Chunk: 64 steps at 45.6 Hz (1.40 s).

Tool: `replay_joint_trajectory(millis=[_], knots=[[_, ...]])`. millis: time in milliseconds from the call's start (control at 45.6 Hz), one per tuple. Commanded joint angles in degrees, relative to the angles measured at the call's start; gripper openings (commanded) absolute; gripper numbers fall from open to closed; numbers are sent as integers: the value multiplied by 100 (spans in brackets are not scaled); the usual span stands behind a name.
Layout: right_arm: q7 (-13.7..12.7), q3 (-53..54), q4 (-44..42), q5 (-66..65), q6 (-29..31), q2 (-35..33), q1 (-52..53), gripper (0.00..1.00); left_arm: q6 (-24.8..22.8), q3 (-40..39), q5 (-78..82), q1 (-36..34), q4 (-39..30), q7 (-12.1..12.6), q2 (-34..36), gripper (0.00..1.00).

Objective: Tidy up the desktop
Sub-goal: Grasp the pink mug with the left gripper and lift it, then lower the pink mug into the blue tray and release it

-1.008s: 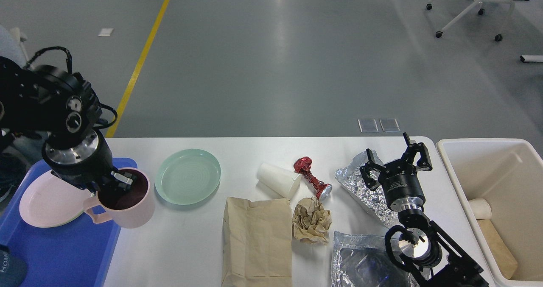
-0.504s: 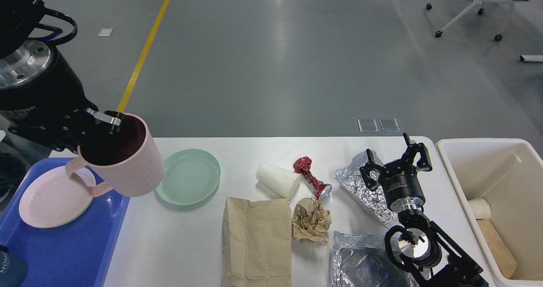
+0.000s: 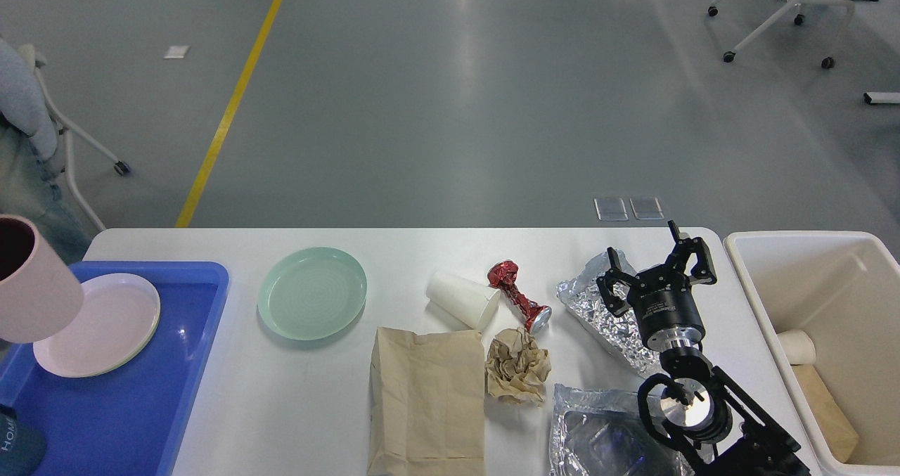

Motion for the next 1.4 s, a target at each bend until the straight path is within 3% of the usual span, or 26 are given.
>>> replay_joint_trajectory(millis=[0,241,395,526,1140,1206,1315,1381], knots=[[-3,0,0,0,0,0,0,100,1,-199,64,1219,898,-96,538,1],[-3,0,0,0,0,0,0,100,298,-2202,117,4409,2507,-17,908,1],[-3,0,0,0,0,0,0,100,623,-3372,196,5685,3017,53,908,1],[-3,0,0,0,0,0,0,100,825,-3865,266,6037,3132,141,899,1],[-3,0,0,0,0,0,0,100,1212,-4287,-173,7004,3061,124,574,2],[-3,0,0,0,0,0,0,100,1282,-4287,-156,7039,3070,124,574,12],[-3,0,0,0,0,0,0,100,1660,-4296,-155,7145,3062,124,513,46],[-3,0,0,0,0,0,0,100,1897,-4305,-173,7189,3053,124,398,62]])
